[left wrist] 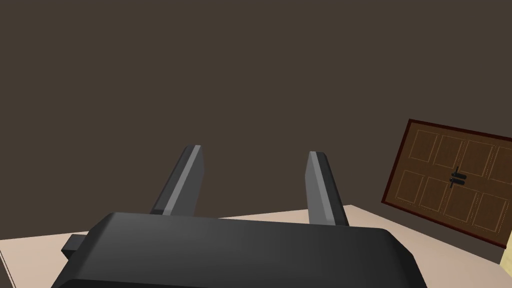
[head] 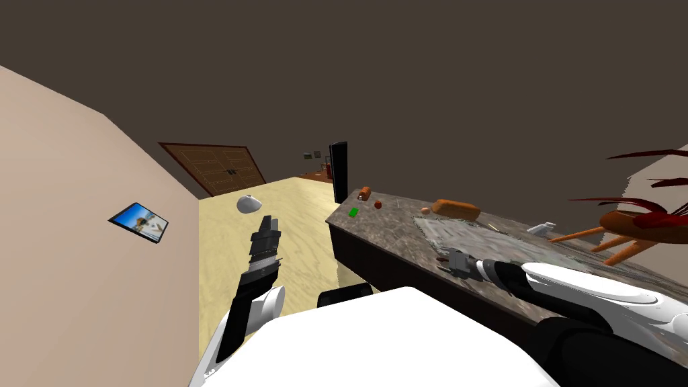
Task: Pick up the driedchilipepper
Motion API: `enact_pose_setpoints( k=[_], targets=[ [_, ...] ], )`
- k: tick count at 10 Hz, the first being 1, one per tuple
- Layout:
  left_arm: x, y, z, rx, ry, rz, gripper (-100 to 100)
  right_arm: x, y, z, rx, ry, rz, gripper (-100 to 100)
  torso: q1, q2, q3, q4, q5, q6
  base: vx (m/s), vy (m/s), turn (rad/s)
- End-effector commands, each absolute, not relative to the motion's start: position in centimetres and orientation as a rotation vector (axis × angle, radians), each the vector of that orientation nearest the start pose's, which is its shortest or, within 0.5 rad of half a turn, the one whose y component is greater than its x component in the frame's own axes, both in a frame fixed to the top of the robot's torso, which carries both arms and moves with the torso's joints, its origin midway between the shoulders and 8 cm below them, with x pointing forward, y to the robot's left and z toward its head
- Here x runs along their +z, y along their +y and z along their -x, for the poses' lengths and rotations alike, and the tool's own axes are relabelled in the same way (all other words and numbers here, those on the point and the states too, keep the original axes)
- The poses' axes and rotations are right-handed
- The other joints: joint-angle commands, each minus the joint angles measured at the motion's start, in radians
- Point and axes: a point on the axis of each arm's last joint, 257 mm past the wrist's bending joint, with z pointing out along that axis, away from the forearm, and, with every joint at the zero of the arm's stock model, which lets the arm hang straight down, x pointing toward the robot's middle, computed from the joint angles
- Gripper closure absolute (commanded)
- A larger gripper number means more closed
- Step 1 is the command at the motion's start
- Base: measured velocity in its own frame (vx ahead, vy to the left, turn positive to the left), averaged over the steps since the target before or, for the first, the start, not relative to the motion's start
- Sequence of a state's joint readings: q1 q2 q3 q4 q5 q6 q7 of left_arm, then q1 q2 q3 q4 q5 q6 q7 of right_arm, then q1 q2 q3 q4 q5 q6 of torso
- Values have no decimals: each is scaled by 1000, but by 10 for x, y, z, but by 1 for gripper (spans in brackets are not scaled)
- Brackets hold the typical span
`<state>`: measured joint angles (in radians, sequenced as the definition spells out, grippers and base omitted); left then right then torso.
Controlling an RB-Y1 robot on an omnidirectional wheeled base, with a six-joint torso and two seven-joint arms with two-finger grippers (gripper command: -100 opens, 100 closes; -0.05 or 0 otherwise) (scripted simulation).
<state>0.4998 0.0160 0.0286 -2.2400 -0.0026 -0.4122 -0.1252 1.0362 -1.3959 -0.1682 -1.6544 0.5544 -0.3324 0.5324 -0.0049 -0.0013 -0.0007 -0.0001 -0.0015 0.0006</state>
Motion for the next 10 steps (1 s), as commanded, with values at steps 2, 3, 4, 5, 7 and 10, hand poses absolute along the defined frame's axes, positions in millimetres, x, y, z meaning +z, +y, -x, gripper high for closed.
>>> enact_pose_setpoints(
  k=[2, 3, 4, 5, 7, 10],
  targets=[
    [-11, 293, -363, -1126, 745, 691, 0, -311, -565, -207, -272, 2314, 1080, -100, 1, 0, 0, 0, 0, 0, 21, -59, 66],
    [-11, 293, -363, -1126, 745, 691, 0, -315, -566, -200, -266, 2328, 1132, -100, 1, 0, 0, 0, 0, 0, 21, -43, 81],
    [-11, 293, -363, -1126, 745, 691, 0, -318, -566, -193, -259, 2340, 1157, -100, 2, 0, 0, 0, 0, 0, 19, -35, 53],
    [-11, 293, -363, -1126, 745, 691, 0, -316, -565, -197, -263, 2332, 1138, -100, 3, 0, 0, 0, 1, 0, 7, -15, 9],
    [-11, 293, -363, -1126, 745, 691, 0, -324, -566, -188, -269, 2343, 1123, -100, 5, 1, 1, 0, 1, 0, 11, -3, 65],
    [-11, 293, -363, -1126, 745, 691, 0, -328, -566, -184, -273, 2349, 1111, -100, 5, 0, 0, 0, 1, 1, 20, -9, 48]
  ],
)
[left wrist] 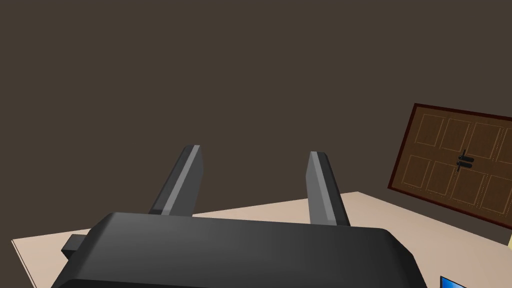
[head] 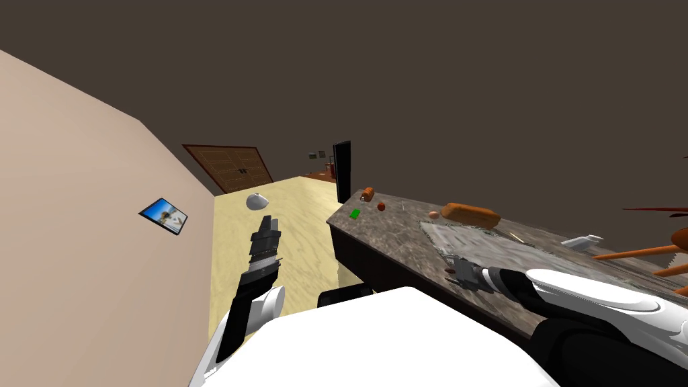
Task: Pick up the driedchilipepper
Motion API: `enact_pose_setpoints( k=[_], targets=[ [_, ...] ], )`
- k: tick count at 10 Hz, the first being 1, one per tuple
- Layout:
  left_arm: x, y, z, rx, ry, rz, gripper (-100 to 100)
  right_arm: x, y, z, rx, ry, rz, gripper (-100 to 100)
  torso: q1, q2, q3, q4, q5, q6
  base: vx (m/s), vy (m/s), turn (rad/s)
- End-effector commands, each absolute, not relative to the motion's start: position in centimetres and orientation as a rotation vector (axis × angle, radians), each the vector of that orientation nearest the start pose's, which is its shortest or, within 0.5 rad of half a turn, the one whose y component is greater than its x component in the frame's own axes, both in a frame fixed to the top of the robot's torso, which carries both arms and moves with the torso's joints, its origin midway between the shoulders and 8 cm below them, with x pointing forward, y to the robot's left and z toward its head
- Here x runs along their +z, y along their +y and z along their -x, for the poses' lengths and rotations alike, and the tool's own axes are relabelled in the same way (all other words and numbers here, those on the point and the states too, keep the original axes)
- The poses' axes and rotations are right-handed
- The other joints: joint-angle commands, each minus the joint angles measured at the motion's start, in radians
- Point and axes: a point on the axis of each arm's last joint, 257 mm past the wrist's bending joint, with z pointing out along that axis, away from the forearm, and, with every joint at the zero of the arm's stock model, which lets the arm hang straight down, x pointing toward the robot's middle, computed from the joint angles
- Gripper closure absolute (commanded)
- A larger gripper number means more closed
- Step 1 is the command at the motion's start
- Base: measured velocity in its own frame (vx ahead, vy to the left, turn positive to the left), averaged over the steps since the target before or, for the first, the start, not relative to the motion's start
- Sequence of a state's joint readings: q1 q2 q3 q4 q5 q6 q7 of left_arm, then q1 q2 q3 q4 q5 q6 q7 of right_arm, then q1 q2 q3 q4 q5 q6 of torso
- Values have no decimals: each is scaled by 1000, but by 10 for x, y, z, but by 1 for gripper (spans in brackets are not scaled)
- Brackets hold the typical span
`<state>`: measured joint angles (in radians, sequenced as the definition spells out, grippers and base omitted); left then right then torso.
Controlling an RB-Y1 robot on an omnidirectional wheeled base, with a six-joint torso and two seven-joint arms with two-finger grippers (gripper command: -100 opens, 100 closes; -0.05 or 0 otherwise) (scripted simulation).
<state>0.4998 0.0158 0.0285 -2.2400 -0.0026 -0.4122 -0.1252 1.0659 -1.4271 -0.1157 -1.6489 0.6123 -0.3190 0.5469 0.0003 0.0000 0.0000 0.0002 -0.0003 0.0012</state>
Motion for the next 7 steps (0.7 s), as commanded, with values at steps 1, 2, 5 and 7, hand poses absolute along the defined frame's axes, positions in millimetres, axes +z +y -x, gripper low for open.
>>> enact_pose_setpoints(
  k=[1, 2, 5, 7],
  targets=[
    [-11, 293, -363, -1126, 744, 691, 0, -329, -566, -184, -274, 2349, 1111, 100, 0, 0, 0, 0, 0, 0, 0, 0, 0],
    [-11, 293, -363, -1126, 744, 691, 0, -329, -566, -184, -274, 2349, 1111, 100, 0, 0, 0, 0, 0, 0, 0, 0, 0],
    [-11, 293, -363, -1126, 744, 691, 0, -329, -566, -184, -275, 2347, 1115, 100, -1, 0, 0, 0, -1, 1, 0, 0, 0],
    [-11, 293, -363, -1126, 744, 691, 0, -320, -565, -192, -266, 2338, 1132, 100, -1, 0, 0, 0, -1, 1, -8, 4, -83]
  ],
)
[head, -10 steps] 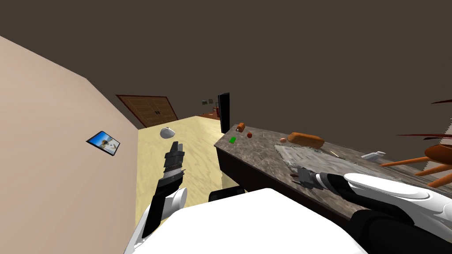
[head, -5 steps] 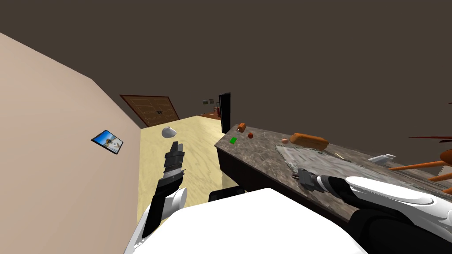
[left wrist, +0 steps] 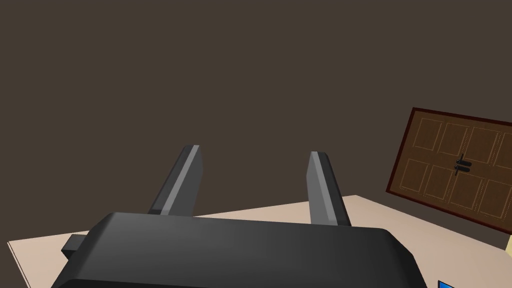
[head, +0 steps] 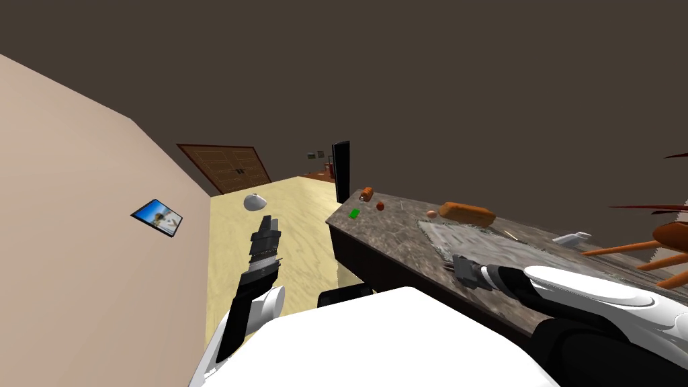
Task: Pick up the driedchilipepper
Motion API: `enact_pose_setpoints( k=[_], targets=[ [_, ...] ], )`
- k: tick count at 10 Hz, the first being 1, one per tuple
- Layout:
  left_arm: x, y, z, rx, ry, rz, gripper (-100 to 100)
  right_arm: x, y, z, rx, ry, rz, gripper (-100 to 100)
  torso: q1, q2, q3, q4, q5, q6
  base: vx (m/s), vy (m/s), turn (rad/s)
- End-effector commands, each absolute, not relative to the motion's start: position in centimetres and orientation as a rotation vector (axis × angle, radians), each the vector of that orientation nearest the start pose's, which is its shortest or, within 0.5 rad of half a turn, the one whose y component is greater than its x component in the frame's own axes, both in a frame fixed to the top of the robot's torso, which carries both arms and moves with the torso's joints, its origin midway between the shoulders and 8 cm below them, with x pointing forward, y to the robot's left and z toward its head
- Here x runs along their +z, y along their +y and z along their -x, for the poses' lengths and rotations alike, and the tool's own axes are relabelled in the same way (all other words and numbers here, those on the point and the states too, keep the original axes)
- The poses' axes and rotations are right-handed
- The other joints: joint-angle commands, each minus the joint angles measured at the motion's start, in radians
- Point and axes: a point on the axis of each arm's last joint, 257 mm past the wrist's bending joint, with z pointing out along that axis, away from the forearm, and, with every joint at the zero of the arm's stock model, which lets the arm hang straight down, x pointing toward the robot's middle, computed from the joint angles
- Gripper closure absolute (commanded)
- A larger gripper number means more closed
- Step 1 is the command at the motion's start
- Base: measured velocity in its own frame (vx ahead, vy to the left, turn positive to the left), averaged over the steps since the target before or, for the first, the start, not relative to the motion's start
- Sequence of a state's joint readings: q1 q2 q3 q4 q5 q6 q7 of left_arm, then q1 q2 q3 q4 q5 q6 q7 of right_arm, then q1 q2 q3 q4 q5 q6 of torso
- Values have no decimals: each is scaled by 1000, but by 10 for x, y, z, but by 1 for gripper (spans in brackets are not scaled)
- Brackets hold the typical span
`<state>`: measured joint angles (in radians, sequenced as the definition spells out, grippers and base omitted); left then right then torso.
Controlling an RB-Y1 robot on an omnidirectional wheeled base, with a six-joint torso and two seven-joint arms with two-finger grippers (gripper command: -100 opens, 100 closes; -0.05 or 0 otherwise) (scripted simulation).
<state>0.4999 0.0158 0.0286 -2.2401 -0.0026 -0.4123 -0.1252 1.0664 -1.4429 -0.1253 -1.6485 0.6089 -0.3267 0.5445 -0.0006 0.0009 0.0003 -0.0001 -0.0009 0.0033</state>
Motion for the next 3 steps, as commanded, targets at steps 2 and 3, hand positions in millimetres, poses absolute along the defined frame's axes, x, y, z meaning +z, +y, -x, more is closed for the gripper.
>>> enact_pose_setpoints(
  k=[2, 3],
  targets=[
    [-11, 293, -363, -1126, 744, 691, 0, -319, -566, -194, -267, 2336, 1137, 100, 1, 1, 1, 0, 0, -1, -25, 11, -76],
    [-11, 293, -363, -1127, 744, 691, 0, -319, -565, -195, -266, 2335, 1137, 0, 0, 0, 0, 0, -1, -1, 0, 0, 0]
  ],
)
